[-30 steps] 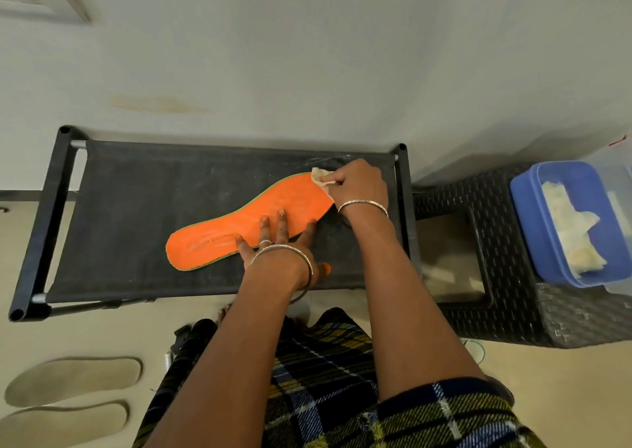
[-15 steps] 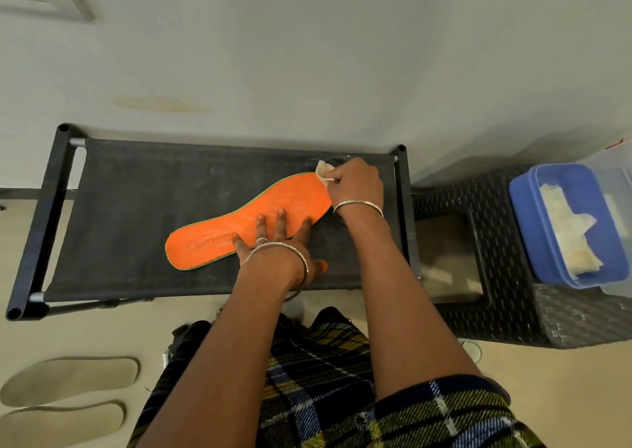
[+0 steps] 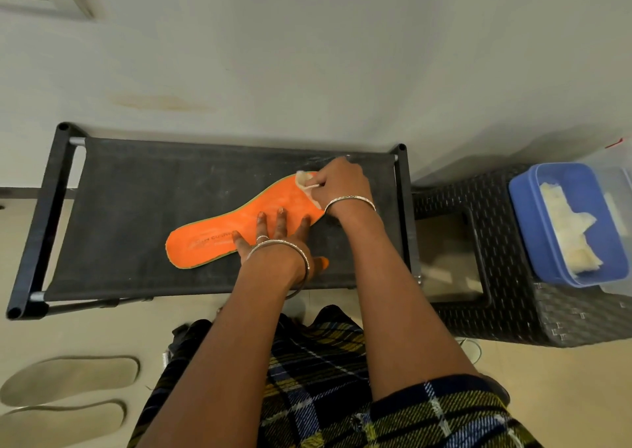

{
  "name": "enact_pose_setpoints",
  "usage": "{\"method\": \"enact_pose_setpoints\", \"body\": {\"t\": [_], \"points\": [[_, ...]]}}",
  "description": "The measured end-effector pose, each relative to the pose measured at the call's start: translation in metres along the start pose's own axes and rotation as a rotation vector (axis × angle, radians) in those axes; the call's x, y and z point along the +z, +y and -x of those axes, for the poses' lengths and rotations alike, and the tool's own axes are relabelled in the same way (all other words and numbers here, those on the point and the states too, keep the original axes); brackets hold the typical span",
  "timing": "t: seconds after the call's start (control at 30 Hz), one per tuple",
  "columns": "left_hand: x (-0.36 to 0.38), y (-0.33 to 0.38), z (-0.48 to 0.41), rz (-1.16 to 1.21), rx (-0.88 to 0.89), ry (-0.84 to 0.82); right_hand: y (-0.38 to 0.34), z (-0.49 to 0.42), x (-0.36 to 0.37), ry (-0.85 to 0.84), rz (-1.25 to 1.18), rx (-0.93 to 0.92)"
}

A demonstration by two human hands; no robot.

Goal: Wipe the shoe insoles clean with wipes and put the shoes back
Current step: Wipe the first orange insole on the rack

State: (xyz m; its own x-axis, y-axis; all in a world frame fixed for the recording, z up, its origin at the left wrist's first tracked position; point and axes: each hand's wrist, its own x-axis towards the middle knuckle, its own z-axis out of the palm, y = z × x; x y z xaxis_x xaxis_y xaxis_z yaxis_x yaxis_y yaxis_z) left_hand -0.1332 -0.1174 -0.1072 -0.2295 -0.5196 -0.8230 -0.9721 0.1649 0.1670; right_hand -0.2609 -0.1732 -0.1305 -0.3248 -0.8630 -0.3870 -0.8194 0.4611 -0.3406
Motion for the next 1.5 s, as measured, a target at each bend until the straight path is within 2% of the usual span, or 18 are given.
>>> {"method": "enact_pose_setpoints", "body": {"t": [0.07,0.2,0.4,0.6,0.73,0.8,0.87,0.97,1.07,1.17,1.37,1.5], "points": [[0.000,0.000,0.000,0.004,0.003,0.000,-0.006,0.003,0.003,-0.032,-0.031,-0.017],[0.000,-0.003,0.002,0.005,0.007,0.001,0.009,0.000,-0.004,0.090,-0.022,0.064],[-0.003,-0.003,0.002,-0.008,0.004,-0.014,0.011,0.000,-0.014,-0.051,-0.027,0.158],[0.001,-0.004,0.000,-0.034,0.006,-0.008,-0.009,0.005,-0.002,-0.028,-0.025,-0.014],[-0.004,-0.002,0.002,-0.025,0.004,-0.014,0.010,0.000,-0.016,0.043,-0.038,0.196],[-0.005,-0.001,0.003,-0.022,0.003,-0.017,0.016,0.000,-0.017,0.093,-0.020,0.237],[-0.004,0.000,0.003,-0.028,0.000,-0.013,0.011,0.002,-0.013,0.080,-0.027,0.187],[-0.002,0.001,0.003,-0.032,-0.005,-0.010,0.004,0.002,-0.007,-0.032,-0.077,0.072],[-0.004,0.001,0.004,-0.028,-0.003,-0.008,0.012,-0.001,-0.012,-0.014,-0.107,0.139],[-0.004,0.001,0.003,-0.025,0.000,-0.018,0.019,-0.003,-0.017,0.064,-0.018,0.252],[-0.002,0.001,0.000,-0.036,-0.013,-0.013,0.008,-0.001,-0.004,-0.001,-0.058,0.070],[-0.001,-0.001,0.000,-0.027,-0.004,-0.003,0.023,-0.004,-0.015,0.023,-0.070,0.189]]}}
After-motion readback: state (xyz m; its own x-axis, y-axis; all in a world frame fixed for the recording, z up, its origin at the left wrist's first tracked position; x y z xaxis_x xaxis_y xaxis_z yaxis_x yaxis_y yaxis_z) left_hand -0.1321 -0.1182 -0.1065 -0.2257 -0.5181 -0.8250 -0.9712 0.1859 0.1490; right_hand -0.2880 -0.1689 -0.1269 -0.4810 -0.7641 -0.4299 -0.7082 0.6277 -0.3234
